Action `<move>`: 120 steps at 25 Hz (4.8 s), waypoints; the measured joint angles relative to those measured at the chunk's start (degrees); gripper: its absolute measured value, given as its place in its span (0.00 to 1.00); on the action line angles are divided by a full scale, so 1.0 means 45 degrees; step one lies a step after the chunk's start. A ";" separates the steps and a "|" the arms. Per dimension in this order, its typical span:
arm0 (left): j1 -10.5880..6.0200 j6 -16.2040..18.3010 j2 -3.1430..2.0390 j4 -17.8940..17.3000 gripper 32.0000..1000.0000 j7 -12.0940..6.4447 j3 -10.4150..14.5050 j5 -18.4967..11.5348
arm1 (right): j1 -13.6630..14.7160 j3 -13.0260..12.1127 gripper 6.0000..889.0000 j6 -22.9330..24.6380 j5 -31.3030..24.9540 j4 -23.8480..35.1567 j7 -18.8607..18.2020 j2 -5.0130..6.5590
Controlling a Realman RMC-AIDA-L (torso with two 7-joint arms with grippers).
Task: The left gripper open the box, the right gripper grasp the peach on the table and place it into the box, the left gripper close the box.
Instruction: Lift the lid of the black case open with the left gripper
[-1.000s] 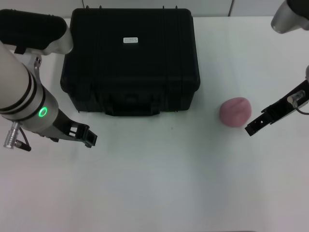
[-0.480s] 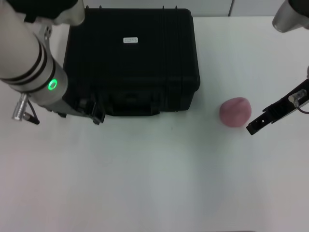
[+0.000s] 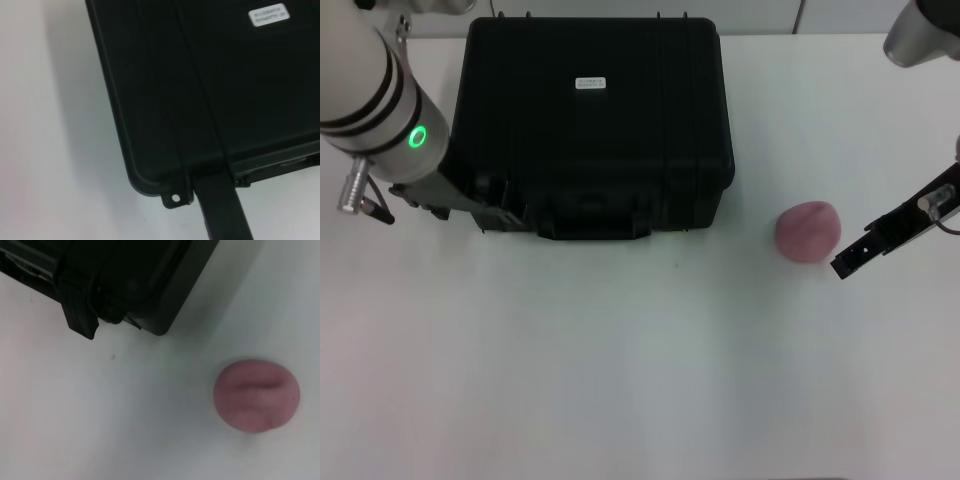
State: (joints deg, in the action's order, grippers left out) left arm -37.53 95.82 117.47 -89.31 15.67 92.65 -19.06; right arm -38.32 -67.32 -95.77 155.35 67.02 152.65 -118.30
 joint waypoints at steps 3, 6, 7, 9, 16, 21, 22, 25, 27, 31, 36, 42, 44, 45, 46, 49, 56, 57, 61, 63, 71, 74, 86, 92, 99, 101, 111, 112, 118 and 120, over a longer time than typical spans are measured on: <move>-0.0218 -0.0184 -0.0004 0.0341 0.75 -0.0076 -0.0165 0.0000 | -0.0012 0.0000 0.92 0.0010 0.0027 -0.0019 0.0002 0.0000; -0.0418 -0.0409 -0.0012 0.0585 0.75 -0.0172 -0.0321 -0.0003 | -0.0028 0.0000 0.92 0.0024 0.0029 -0.0043 0.0004 0.0000; -0.0519 -0.0445 -0.0012 0.0706 0.75 -0.0265 -0.0441 -0.0010 | -0.0036 0.0000 0.92 0.0027 0.0030 -0.0047 0.0004 0.0001; -0.0710 -0.0531 0.0004 0.0980 0.75 -0.0447 -0.0636 -0.0018 | -0.0055 0.0000 0.92 0.0030 0.0035 -0.0049 0.0004 0.0001; -0.1040 -0.0926 -0.0012 0.1740 0.74 -0.0710 -0.1060 -0.0002 | -0.0064 0.0000 0.92 0.0053 0.0046 -0.0075 0.0002 0.0000; -0.1258 -0.1107 -0.0022 0.2504 0.74 -0.0836 -0.1380 0.0015 | -0.0061 0.0000 0.92 0.0071 0.0048 -0.0090 -0.0003 0.0000; -0.1314 -0.1171 -0.0014 0.2700 0.74 -0.0886 -0.1428 0.0017 | -0.0060 0.0000 0.92 0.0072 0.0048 -0.0091 -0.0007 0.0000; -0.1392 -0.1288 -0.0001 0.3042 0.73 -0.0963 -0.1466 0.0016 | -0.0058 0.0000 0.92 0.0073 0.0049 -0.0104 -0.0018 0.0000; -0.1399 -0.1364 -0.0001 0.3116 0.73 -0.1011 -0.1468 0.0003 | -0.0058 0.0000 0.92 0.0072 0.0048 -0.0111 -0.0020 0.0001; -0.1402 -0.1470 0.0011 0.3133 0.73 -0.1119 -0.1469 -0.0060 | -0.0058 0.0000 0.92 0.0072 0.0044 -0.0111 -0.0029 0.0000; -0.1409 -0.1518 0.0013 0.3166 0.72 -0.1185 -0.1454 -0.0079 | -0.0066 0.0000 0.92 0.0070 0.0030 -0.0110 -0.0050 0.0000; -0.1539 -0.1621 0.0013 0.3588 0.64 -0.1211 -0.1425 -0.0044 | -0.0074 0.0000 0.92 0.0070 0.0015 -0.0109 -0.0054 0.0000; -0.1577 -0.1646 0.0021 0.3730 0.61 -0.1213 -0.1396 -0.0025 | -0.0076 0.0000 0.92 0.0070 0.0009 -0.0109 -0.0055 0.0000; -0.1597 -0.1646 0.0026 0.3770 0.60 -0.1216 -0.1392 -0.0022 | -0.0077 0.0000 0.92 0.0070 0.0007 -0.0108 -0.0055 0.0000; -0.1607 -0.1639 0.0028 0.3787 0.58 -0.1242 -0.1392 -0.0028 | -0.0078 0.0000 0.92 0.0070 0.0007 -0.0108 -0.0055 0.0000; -0.1621 -0.1610 0.0028 0.3794 0.56 -0.1341 -0.1401 -0.0081 | -0.0084 0.0000 0.92 0.0070 0.0015 -0.0108 -0.0055 0.0001; -0.1623 -0.1583 0.0029 0.3811 0.51 -0.1356 -0.1386 -0.0100 | -0.0101 0.0000 0.92 0.0070 0.0007 -0.0108 -0.0072 0.0000; -0.1623 -0.1577 0.0030 0.3810 0.50 -0.1355 -0.1386 -0.0101 | -0.0101 0.0000 0.92 0.0070 0.0007 -0.0108 -0.0073 0.0000; -0.1623 -0.1559 0.0044 0.3801 0.47 -0.1354 -0.1390 -0.0101 | -0.0100 0.0000 0.92 0.0070 0.0007 -0.0093 -0.0074 0.0001; -0.1623 -0.1559 0.0046 0.3800 0.45 -0.1353 -0.1391 -0.0101 | -0.0098 0.0000 0.92 0.0071 0.0007 -0.0076 -0.0074 0.0002; -0.1623 -0.1564 0.0048 0.3744 0.38 -0.1352 -0.1371 -0.0101 | -0.0098 0.0000 0.92 0.0070 -0.0013 -0.0068 -0.0074 0.0020; -0.1622 -0.1566 0.0048 0.3740 0.38 -0.1352 -0.1371 -0.0101 | -0.0098 0.0000 0.92 0.0071 -0.0012 -0.0068 -0.0074 0.0019; -0.1600 -0.1502 0.0047 0.3505 0.37 -0.1368 -0.1371 -0.0114 | -0.0097 0.0000 0.92 0.0071 0.0007 -0.0049 -0.0058 0.0020; -0.1580 -0.1484 0.0044 0.3365 0.37 -0.1381 -0.1417 -0.0125 | -0.0097 0.0000 0.92 0.0062 -0.0006 -0.0046 -0.0063 0.0020; -0.1473 -0.1475 0.0034 0.3009 0.37 -0.1388 -0.1446 -0.0138 | -0.0098 0.0000 0.92 0.0071 -0.0013 -0.0073 -0.0068 0.0020; -0.1445 -0.1472 0.0031 0.2906 0.37 -0.1390 -0.1453 -0.0139 | -0.0097 0.0000 0.92 0.0072 -0.0012 -0.0073 -0.0071 0.0020; -0.1399 -0.1327 0.0027 0.2458 0.37 -0.1366 -0.1470 -0.0151 | -0.0082 0.0000 0.92 0.0071 -0.0011 -0.0068 -0.0089 0.0020; -0.1385 -0.1324 0.0027 0.2408 0.37 -0.1361 -0.1471 -0.0151 | -0.0078 0.0000 0.92 0.0072 -0.0011 -0.0060 -0.0090 0.0020; -0.1281 -0.1326 0.0031 0.2191 0.37 -0.1358 -0.1481 -0.0239 | -0.0052 0.0000 0.91 0.0080 -0.0026 -0.0040 -0.0092 0.0020; -0.1252 -0.1390 0.0000 0.2178 0.37 -0.1376 -0.1492 -0.0403 | -0.0052 0.0003 0.91 0.0083 -0.0027 -0.0037 -0.0093 0.0020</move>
State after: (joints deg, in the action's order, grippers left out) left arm -43.16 89.56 117.47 -79.51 9.47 85.94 -20.88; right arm -38.55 -67.31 -95.39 155.23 66.86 152.23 -118.21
